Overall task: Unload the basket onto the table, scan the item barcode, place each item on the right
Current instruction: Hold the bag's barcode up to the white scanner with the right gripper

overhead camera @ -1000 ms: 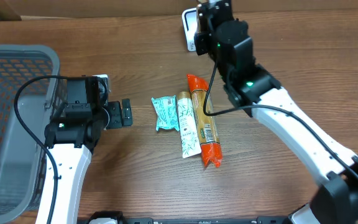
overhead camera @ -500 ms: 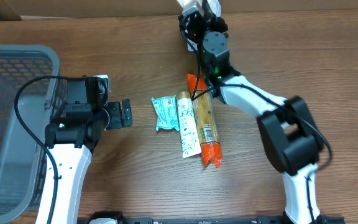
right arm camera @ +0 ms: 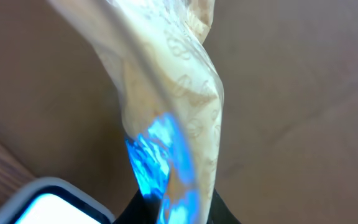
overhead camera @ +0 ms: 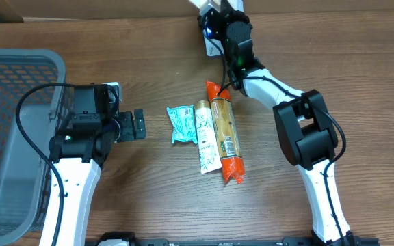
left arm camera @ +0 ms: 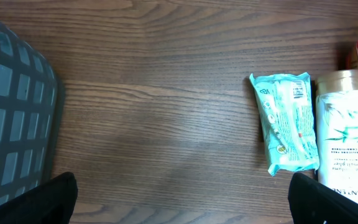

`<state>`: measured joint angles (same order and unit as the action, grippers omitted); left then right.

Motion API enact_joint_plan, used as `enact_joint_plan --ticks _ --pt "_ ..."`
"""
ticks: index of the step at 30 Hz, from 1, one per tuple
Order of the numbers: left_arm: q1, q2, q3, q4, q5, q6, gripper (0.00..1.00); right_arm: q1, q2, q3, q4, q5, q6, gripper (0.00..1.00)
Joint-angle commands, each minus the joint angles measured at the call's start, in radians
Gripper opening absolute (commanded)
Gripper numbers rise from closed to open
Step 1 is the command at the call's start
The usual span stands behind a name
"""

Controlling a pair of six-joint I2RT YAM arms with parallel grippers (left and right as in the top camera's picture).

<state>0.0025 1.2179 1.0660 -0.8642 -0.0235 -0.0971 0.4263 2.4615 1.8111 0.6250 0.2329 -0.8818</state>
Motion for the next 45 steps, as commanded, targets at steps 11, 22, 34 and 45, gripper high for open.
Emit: enact_joint_plan --ticks 11,22,34,45 --pt "0.005 0.005 -0.004 0.002 -0.01 0.015 1.0 0.039 0.004 0.034 -0.007 -0.192 -0.14 0.04" --pt "0.005 0.005 -0.004 0.002 -0.01 0.015 0.99 0.039 0.01 0.035 -0.002 -0.224 -0.2 0.04" --pt "0.005 0.005 -0.004 0.002 -0.01 0.015 0.99 0.059 0.01 0.036 0.009 -0.183 -0.2 0.04" --pt "0.005 0.005 -0.004 0.002 -0.01 0.015 1.0 0.091 -0.128 0.036 -0.087 -0.035 0.308 0.04"
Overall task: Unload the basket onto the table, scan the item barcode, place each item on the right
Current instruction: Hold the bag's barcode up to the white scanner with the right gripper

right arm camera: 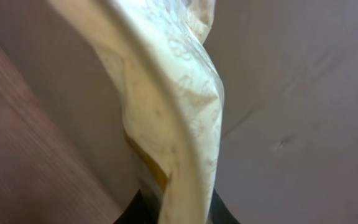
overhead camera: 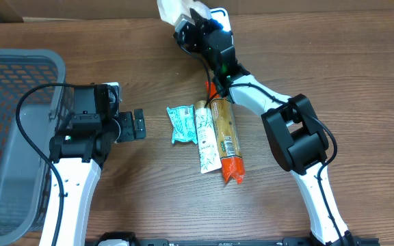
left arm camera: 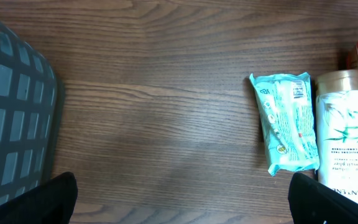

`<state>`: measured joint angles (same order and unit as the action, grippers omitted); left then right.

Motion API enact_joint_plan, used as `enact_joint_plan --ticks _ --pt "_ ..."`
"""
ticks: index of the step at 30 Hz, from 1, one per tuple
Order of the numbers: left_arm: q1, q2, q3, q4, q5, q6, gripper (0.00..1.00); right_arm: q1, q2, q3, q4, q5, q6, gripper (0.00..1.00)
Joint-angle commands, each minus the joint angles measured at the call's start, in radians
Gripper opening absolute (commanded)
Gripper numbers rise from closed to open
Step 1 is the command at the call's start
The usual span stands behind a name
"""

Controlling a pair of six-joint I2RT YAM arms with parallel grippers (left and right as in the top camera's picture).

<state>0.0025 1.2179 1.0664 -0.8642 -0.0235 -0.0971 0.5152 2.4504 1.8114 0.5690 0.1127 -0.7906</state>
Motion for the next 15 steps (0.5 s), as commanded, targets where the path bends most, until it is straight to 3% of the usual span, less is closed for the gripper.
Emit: enact_joint_plan --ticks 1,8,15 --pt "0.005 0.005 -0.004 0.002 -0.01 0.015 1.0 0.002 -0.148 0.036 -0.085 0.097 0.27 0.04" --pt "0.005 0.005 -0.004 0.002 -0.01 0.015 1.0 -0.025 -0.421 0.036 -0.637 -0.072 0.685 0.04" --pt "0.005 0.005 -0.004 0.002 -0.01 0.015 1.0 -0.208 -0.663 0.036 -1.066 -0.501 0.977 0.07"
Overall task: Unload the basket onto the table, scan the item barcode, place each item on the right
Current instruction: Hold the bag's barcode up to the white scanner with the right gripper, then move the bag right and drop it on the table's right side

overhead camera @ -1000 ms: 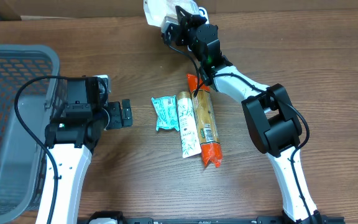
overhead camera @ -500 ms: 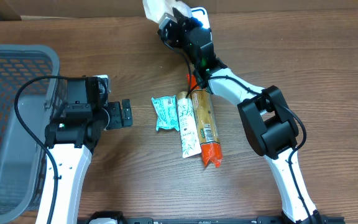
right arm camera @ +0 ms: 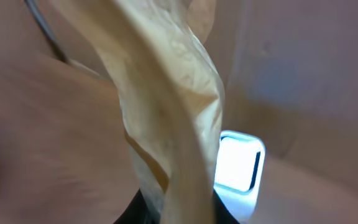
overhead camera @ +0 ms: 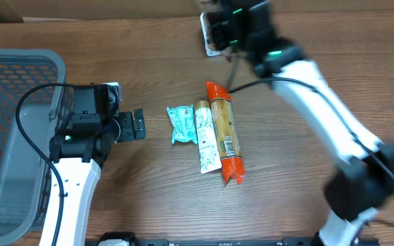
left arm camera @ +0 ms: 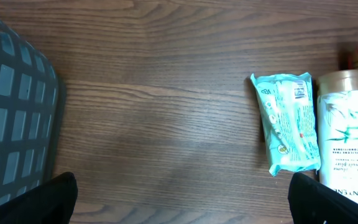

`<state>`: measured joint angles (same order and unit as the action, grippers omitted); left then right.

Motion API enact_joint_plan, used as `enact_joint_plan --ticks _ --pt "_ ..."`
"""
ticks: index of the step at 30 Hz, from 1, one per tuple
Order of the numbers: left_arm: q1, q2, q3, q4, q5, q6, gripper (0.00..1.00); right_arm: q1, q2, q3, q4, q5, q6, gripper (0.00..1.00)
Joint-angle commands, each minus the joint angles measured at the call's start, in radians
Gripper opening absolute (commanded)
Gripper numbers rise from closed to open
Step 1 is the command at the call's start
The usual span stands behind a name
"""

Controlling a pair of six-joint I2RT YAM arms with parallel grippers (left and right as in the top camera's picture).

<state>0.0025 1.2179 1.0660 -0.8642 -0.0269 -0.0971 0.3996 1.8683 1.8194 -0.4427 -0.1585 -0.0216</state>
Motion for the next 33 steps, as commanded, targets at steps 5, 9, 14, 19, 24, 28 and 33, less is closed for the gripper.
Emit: enact_joint_plan --ticks 5,9,14,19,24,28,33 --pt "0.005 0.005 -0.004 0.002 -0.006 0.015 1.0 -0.352 -0.118 0.027 -0.329 -0.536 0.31 0.04" --pt "0.005 0.005 -0.004 0.002 -0.006 0.015 0.99 -0.537 -0.097 -0.023 -0.506 -0.522 0.311 0.04" --pt "0.005 0.005 -0.004 0.002 -0.006 0.015 1.0 -0.708 -0.08 -0.197 -0.491 -0.495 0.311 0.04" --pt "0.005 0.005 -0.004 0.002 -0.006 0.015 1.0 -0.834 -0.078 -0.428 -0.302 -0.463 0.336 0.09" --pt "0.005 0.005 -0.004 0.002 -0.006 0.015 1.0 -0.888 -0.078 -0.629 -0.082 -0.464 0.34 0.52" --pt "0.005 0.005 -0.004 0.002 -0.006 0.015 0.99 -0.892 -0.078 -0.716 -0.026 -0.463 0.339 0.76" --pt "0.005 0.005 -0.004 0.002 -0.006 0.015 1.0 -0.893 -0.079 -0.71 -0.069 -0.465 0.332 1.0"
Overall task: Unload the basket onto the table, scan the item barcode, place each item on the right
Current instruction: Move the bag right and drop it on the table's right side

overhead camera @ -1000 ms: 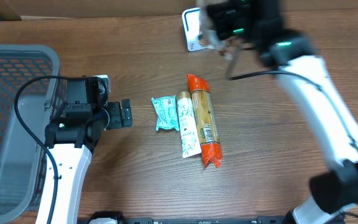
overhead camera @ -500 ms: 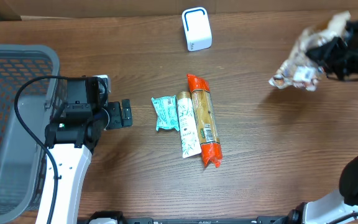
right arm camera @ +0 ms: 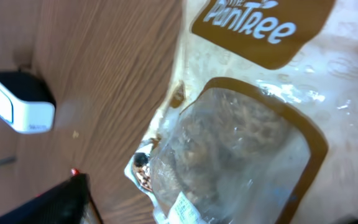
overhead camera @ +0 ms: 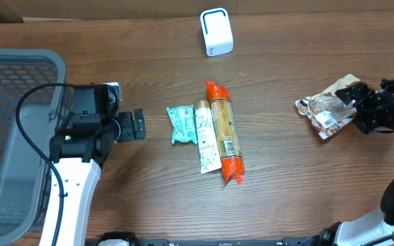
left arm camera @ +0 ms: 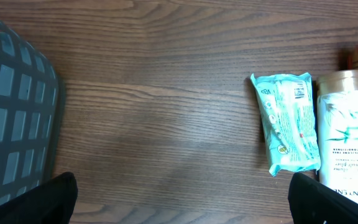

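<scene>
A clear snack bag with a brown label (overhead camera: 325,109) lies on the table at the right. It fills the right wrist view (right arm camera: 241,124). My right gripper (overhead camera: 358,108) is at the bag's right end, open, and one black finger (right arm camera: 67,202) shows at the lower left. The white scanner (overhead camera: 216,31) stands at the back centre, also seen as a small scanner (right arm camera: 17,102) in the right wrist view. My left gripper (overhead camera: 139,125) stands open and empty left of the teal pack (left arm camera: 289,121).
A teal pack (overhead camera: 181,124), a Pantene tube (overhead camera: 206,137) and an orange-red package (overhead camera: 224,140) lie side by side mid-table. A grey mesh basket (overhead camera: 19,89) stands at the left edge, with its wall (left arm camera: 14,118) in the left wrist view.
My right arm has gone from the scanner at the back to the table's right side. The snack bag, held upright before, now lies flat on the table and the gripper is open.
My right gripper first held the snack bag at the scanner, with blue light on the bag. It then held the bag left of the scanner, then over it again. Now the bag lies at the right, let go. The left arm has not moved.
</scene>
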`<state>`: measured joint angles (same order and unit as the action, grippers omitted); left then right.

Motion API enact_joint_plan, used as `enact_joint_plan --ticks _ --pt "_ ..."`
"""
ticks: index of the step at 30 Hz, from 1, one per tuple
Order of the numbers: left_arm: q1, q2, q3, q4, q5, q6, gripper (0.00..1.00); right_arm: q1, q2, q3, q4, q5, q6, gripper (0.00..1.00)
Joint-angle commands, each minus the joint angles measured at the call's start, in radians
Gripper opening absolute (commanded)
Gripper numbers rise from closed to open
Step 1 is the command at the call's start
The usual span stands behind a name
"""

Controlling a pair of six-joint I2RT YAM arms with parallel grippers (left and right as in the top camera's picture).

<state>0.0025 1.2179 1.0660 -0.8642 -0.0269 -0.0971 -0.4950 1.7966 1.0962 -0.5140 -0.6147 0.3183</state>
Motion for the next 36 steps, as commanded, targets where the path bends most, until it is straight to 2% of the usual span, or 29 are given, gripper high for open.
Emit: enact_joint_plan --ticks 1,5,14,20,23,26,30,35,36 --pt "0.005 0.005 -0.004 0.002 -0.006 0.015 1.0 0.002 -0.01 0.029 -0.016 -0.013 -0.011 1.0" --pt "0.005 0.005 -0.004 0.002 -0.006 0.015 1.0 0.002 -0.038 0.14 -0.139 -0.003 -0.039 1.0" --pt "0.005 0.005 -0.004 0.002 -0.006 0.015 1.0 0.022 -0.078 0.567 -0.575 0.171 -0.061 1.0" --pt "0.005 0.005 -0.004 0.002 -0.006 0.015 1.0 0.089 -0.078 0.659 -0.67 0.114 -0.103 1.0" --pt "0.005 0.005 -0.004 0.002 -0.006 0.015 1.0 0.175 -0.078 0.647 -0.67 0.011 -0.231 1.0" --pt "0.005 0.005 -0.004 0.002 -0.006 0.015 1.0 0.282 -0.075 0.623 -0.661 0.022 -0.249 1.0" --pt "0.005 0.005 -0.004 0.002 -0.006 0.015 0.99 0.445 -0.05 0.596 -0.661 0.105 -0.249 1.0" --pt "0.005 0.005 -0.004 0.002 -0.006 0.015 1.0 0.678 0.018 0.575 -0.638 0.31 -0.245 1.0" --pt "0.005 0.005 -0.004 0.002 -0.006 0.015 1.0 0.715 0.033 0.572 -0.631 0.331 -0.24 0.97"
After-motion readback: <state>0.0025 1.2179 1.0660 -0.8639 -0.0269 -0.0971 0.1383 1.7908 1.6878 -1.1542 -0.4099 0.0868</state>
